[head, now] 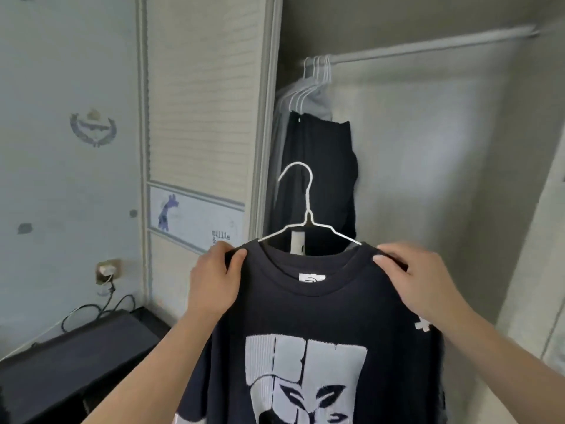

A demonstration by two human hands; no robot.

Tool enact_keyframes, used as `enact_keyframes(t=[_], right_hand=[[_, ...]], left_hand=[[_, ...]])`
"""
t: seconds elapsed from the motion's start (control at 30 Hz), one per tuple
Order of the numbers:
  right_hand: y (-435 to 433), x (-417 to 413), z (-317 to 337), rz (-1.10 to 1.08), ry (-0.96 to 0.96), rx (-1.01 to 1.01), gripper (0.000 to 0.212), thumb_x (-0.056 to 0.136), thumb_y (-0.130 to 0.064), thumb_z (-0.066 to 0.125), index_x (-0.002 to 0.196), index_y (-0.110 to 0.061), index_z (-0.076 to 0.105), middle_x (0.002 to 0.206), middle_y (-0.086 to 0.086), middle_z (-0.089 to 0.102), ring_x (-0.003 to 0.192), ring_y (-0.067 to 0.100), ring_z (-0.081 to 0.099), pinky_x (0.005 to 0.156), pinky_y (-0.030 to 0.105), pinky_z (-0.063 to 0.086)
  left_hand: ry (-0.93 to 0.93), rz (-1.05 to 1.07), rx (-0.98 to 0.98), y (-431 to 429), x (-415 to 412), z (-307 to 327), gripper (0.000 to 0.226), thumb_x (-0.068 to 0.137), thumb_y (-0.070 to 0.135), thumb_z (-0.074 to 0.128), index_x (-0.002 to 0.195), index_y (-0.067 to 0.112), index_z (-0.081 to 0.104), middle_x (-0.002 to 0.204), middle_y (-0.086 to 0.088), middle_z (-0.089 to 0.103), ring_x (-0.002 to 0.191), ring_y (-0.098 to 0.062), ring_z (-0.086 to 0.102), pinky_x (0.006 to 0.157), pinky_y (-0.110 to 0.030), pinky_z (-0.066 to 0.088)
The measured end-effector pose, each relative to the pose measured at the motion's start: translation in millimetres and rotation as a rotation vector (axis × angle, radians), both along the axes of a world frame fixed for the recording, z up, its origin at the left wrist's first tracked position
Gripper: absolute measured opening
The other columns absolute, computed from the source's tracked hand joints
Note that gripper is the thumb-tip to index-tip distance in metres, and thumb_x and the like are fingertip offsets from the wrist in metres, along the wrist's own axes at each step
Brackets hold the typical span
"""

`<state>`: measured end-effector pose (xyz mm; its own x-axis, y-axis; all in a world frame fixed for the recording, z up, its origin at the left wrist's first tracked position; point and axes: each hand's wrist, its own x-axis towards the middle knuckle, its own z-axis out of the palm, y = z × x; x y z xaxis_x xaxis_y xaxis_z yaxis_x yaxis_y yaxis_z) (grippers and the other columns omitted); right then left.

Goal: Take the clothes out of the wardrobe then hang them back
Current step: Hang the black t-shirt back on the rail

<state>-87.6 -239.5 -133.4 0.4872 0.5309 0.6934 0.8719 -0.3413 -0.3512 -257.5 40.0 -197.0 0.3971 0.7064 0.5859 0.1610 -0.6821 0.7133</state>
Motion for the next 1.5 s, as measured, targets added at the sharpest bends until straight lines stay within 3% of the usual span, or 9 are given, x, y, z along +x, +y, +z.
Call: enact_keyframes(t=[0.17, 0.4, 0.67, 1.03, 1.27, 1.37, 1.5], right_hand=[[-2.0, 31.7, 75.0, -0.207, -0.126, -0.036, 0.015, 0.094, -0.036, 0.054, 0.088, -0.031, 0.067, 0.081, -0.014, 0.067, 0.079, 0.011, 0.062, 0.073, 0.042, 0.052], [-12.7, 70.5, 172.2, -0.444, -0.289, -0.044, 0.013, 0.095, -0.037, 0.055, 0.088, -0.032, 0.066, 0.066, -0.016, 0.060, 0.067, 0.009, 0.058, 0.067, 0.036, 0.051], [-30.4, 101.2, 235.8, -0.709, -0.458, -0.185, 0.018, 0.097, -0.040, 0.048, 0.095, -0.028, 0.061, 0.083, -0.008, 0.066, 0.084, 0.023, 0.061, 0.068, 0.034, 0.049], [-23.0, 155.8, 301.0, -0.857, -0.431, -0.070, 0.017, 0.093, -0.032, 0.055, 0.085, -0.021, 0.064, 0.082, 0.001, 0.065, 0.082, 0.029, 0.062, 0.075, 0.041, 0.055], [10.3, 201.0, 345.5, -0.934, -0.448, 0.066, 0.016, 0.092, -0.028, 0.059, 0.081, -0.017, 0.065, 0.082, 0.003, 0.066, 0.084, 0.027, 0.060, 0.075, 0.037, 0.052], [27.6, 224.2, 360.3, -0.979, -0.441, 0.118, 0.017, 0.092, -0.028, 0.060, 0.081, -0.016, 0.066, 0.083, 0.003, 0.067, 0.084, 0.027, 0.060, 0.071, 0.034, 0.049], [52.2, 255.9, 372.4, -1.003, -0.435, 0.204, 0.018, 0.090, -0.026, 0.060, 0.081, -0.012, 0.068, 0.081, 0.005, 0.066, 0.085, 0.030, 0.061, 0.073, 0.035, 0.052]], left_hand=[[-0.075, -0.133, 0.094, 30.3, 95.5, 72.8, 0.026, 0.100, 0.044, 0.048, 0.092, 0.021, 0.057, 0.087, 0.004, 0.064, 0.084, -0.021, 0.059, 0.081, -0.043, 0.048], [-0.205, -0.332, 0.191, 37.3, 227.7, 168.1, 0.027, 0.102, 0.041, 0.046, 0.095, 0.017, 0.057, 0.090, 0.002, 0.063, 0.086, -0.020, 0.060, 0.076, -0.039, 0.048], [-0.311, -0.477, 0.190, 10.5, 346.3, 235.8, 0.026, 0.103, 0.039, 0.046, 0.094, 0.017, 0.057, 0.092, 0.001, 0.062, 0.089, -0.017, 0.058, 0.078, -0.035, 0.045], [-0.369, -0.613, 0.188, -29.2, 475.8, 305.7, 0.030, 0.106, 0.038, 0.040, 0.098, 0.013, 0.055, 0.094, -0.001, 0.061, 0.090, -0.021, 0.056, 0.075, -0.032, 0.038], [-0.473, -0.704, 0.147, -26.1, 558.2, 361.1, 0.033, 0.105, 0.040, 0.039, 0.109, 0.015, 0.060, 0.107, -0.004, 0.066, 0.108, -0.028, 0.056, 0.092, -0.044, 0.047], [-0.475, -0.830, 0.109, -28.2, 585.5, 384.0, 0.041, 0.103, 0.046, 0.040, 0.129, 0.020, 0.056, 0.129, -0.003, 0.062, 0.126, -0.029, 0.050, 0.104, -0.045, 0.043], [-0.491, -0.974, 0.179, -29.4, 609.1, 399.3, 0.062, 0.096, 0.060, 0.039, 0.151, 0.029, 0.039, 0.150, 0.006, 0.047, 0.142, -0.023, 0.038, 0.116, -0.047, 0.033]])
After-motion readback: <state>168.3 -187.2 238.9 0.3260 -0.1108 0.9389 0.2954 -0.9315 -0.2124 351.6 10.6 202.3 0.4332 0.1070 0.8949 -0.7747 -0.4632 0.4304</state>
